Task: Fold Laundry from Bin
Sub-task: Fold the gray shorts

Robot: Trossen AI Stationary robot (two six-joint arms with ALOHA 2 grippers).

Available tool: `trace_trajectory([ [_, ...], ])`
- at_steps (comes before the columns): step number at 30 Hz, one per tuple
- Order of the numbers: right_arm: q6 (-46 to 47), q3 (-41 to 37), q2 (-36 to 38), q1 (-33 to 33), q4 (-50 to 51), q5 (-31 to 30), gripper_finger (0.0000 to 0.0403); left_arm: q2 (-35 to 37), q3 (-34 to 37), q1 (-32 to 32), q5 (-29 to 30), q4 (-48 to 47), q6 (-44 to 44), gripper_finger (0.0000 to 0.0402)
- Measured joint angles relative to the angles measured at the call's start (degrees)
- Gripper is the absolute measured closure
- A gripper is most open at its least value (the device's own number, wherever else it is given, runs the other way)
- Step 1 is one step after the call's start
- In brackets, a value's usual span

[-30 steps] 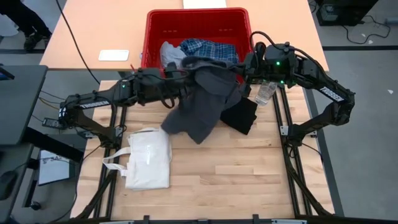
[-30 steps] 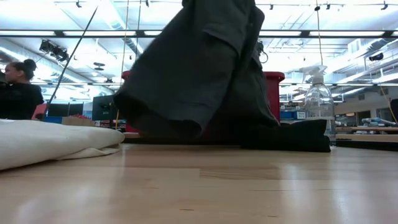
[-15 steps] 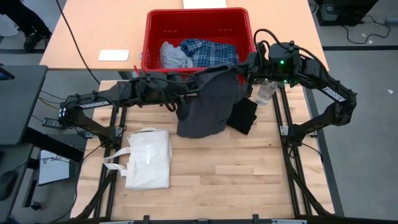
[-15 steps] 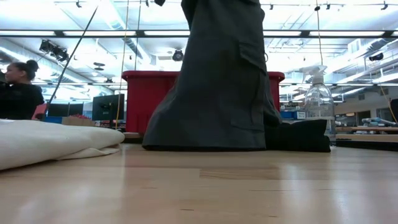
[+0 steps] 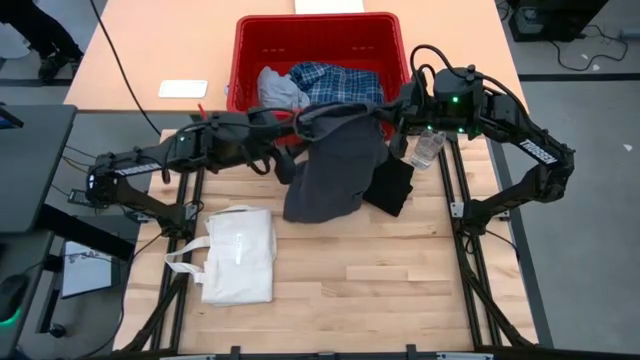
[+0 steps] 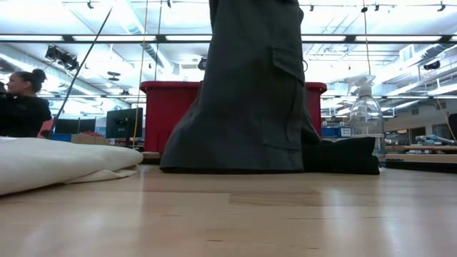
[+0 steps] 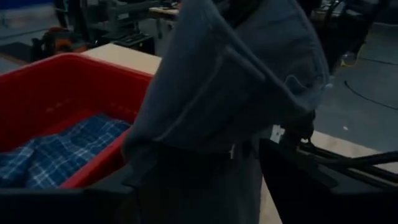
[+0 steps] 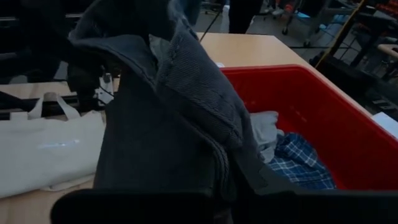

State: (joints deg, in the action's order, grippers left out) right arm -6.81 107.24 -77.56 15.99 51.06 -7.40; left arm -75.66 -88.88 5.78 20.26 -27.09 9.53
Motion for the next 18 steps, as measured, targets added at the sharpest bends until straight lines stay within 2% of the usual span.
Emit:
trace_trajectory([
  [7, 1.34, 0.0, 0.21, 0.0, 0.04, 0.07, 0.0382, -0.04, 0.0, 0.05, 6.74, -0.83, -0.96, 0.0157],
  [11, 2.2, 0.0, 0.31, 0.0, 0.02, 1.54, 0.0382, -0.04, 0.0, -0.06, 7.78, 2.52, -5.14, 0.0157],
  [18, 2.3, 0.0, 0.3, 0.0, 0.13, 1.68, 0.0382, -0.04, 0.0, 0.01, 14.8, 7.67, -12.64, 0.0157],
])
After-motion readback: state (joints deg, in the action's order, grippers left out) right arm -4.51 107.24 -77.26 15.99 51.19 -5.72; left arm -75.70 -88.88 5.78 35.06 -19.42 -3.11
